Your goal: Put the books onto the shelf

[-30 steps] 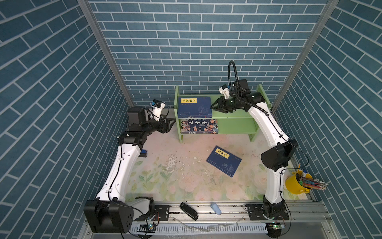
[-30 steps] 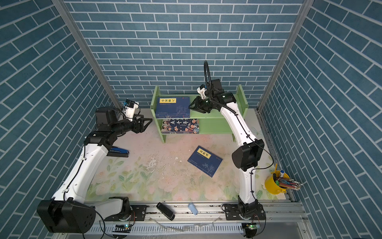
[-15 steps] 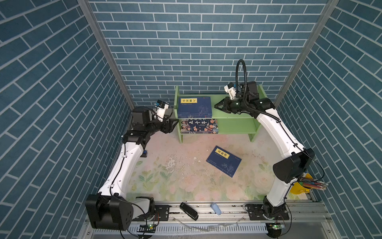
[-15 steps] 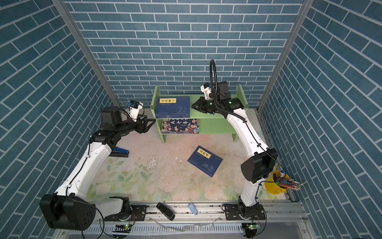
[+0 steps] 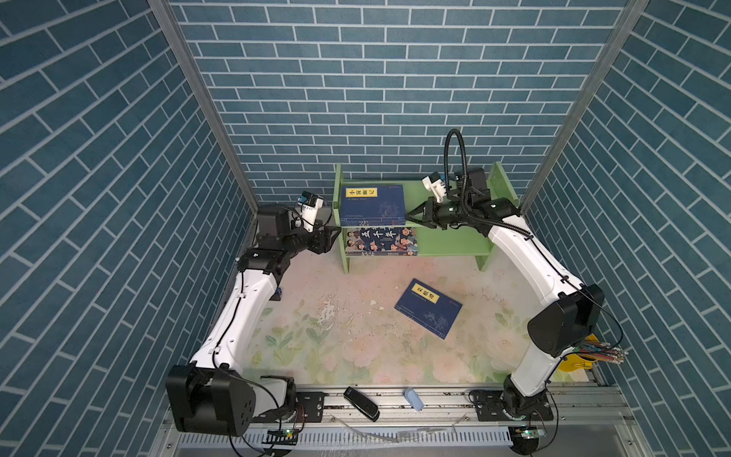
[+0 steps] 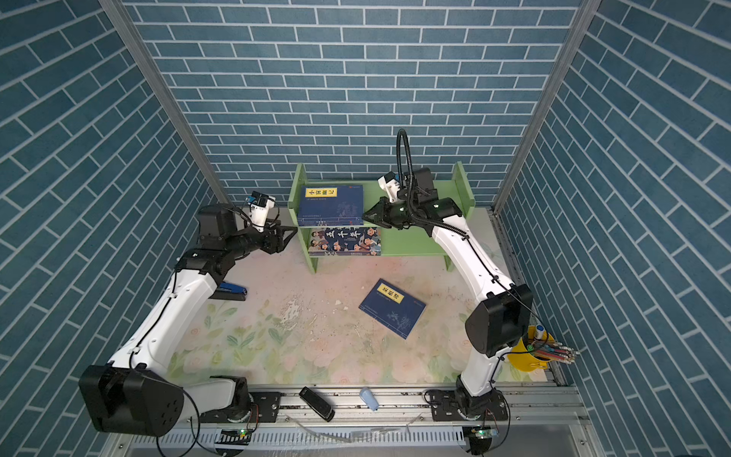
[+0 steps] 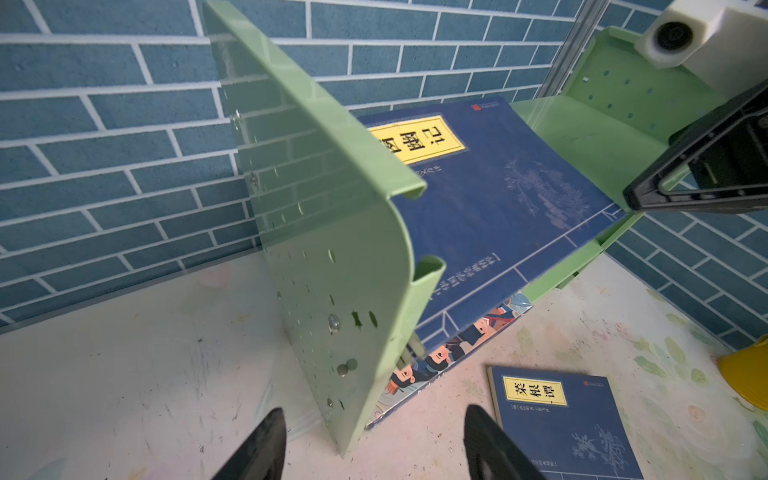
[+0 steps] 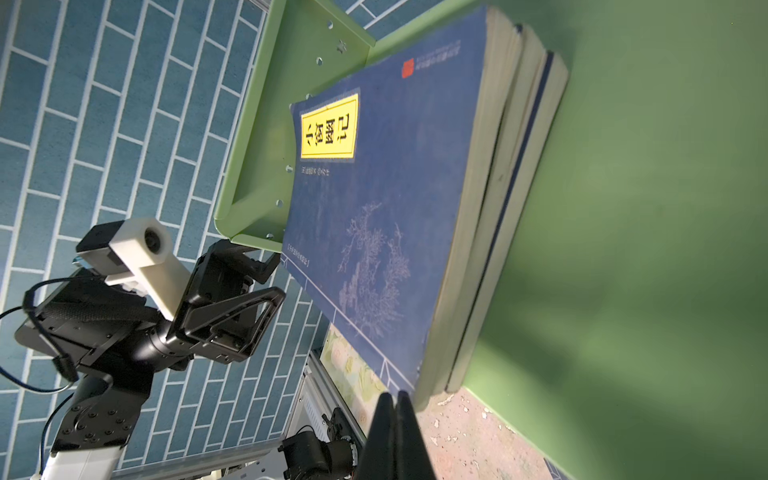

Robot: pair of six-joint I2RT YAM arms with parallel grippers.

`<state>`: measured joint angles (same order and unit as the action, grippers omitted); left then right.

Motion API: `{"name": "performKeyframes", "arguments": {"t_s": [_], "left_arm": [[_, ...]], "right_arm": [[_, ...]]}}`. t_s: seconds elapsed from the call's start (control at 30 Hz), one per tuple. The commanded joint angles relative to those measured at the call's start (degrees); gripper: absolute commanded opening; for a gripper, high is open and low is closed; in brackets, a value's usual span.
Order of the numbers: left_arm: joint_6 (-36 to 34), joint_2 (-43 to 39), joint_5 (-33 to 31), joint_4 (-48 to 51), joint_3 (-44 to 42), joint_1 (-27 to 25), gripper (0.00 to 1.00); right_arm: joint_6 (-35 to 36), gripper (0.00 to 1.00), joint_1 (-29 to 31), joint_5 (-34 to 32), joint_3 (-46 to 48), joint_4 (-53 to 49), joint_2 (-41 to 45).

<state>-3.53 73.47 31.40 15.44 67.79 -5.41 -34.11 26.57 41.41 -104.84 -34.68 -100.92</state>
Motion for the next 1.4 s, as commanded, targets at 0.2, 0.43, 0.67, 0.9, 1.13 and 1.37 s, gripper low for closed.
{"name": "performKeyframes", "arguments": {"t_s": [0.2, 0.43, 0.67, 0.9, 1.13, 1.37], "left_arm": [[2.18, 1.10, -1.18, -2.31, 1.12, -0.39, 0.69], [3.22, 2.12, -1.25, -2.27, 1.88, -0.39, 0.69], [4.12, 2.82, -1.34, -2.39, 2.26, -0.39, 0.69], [4.41, 2.86, -1.34, -2.26, 2.22, -0.39, 0.69], [4.23, 2.67, -1.51, -2.17, 2.00, -0.39, 0.69], [4.49, 3.01, -1.43, -2.31, 2.61, -0.39, 0.69]], "right_arm": [[0.94, 0.01, 0.59, 2.02, 0.07, 0.40, 1.04], [1.86, 0.02, 0.59, 1.91, -0.33, -0.48, 0.05], [1.86, 0.02, 1.03, 2.69, 0.83, 0.64, 1.16], [2.53, 0.01, 1.93, 5.98, 0.58, 0.47, 0.66], [4.24, 0.01, 2.34, 4.93, -1.15, -2.74, -1.09], [6.62, 0.01, 2.26, 2.97, -4.87, -7.09, -3.78]]}}
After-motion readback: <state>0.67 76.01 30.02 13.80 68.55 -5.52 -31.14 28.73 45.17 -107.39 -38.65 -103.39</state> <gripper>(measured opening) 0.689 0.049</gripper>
